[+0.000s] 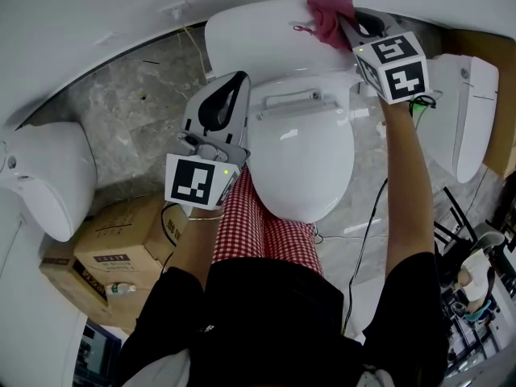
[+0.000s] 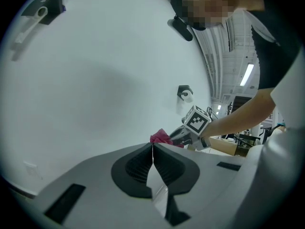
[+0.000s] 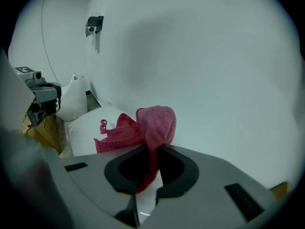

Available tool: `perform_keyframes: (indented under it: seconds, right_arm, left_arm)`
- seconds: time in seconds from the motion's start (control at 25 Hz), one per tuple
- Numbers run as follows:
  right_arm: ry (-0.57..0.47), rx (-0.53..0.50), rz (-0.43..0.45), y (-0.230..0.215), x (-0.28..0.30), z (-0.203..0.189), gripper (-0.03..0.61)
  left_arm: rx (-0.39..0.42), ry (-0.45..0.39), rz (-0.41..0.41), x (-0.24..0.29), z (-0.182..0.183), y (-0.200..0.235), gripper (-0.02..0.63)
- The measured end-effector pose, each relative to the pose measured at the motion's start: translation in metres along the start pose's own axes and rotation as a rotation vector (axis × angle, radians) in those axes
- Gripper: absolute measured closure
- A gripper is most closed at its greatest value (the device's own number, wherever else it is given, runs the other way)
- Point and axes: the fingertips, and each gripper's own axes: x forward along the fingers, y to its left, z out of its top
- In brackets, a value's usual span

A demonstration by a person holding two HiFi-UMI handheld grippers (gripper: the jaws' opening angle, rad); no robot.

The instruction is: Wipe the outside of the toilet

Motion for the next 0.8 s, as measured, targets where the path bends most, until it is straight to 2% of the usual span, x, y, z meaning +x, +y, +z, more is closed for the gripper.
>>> perform_keyframes:
  seconds: [0.44, 0.8]
  right_arm:
    - [0.027, 0.041, -0.054, -0.022, -0.004, -0.017, 0.518]
    - [0.043, 0.124, -0.114, -0.046, -0.011, -0.04, 0.518]
  left_arm:
    - [-0.021, -0.003, 0.008, -0.003, 0.0, 0.002, 0.603]
    - [-0.02, 0.004, 0.007, -0.004, -0.003, 0.002, 0.603]
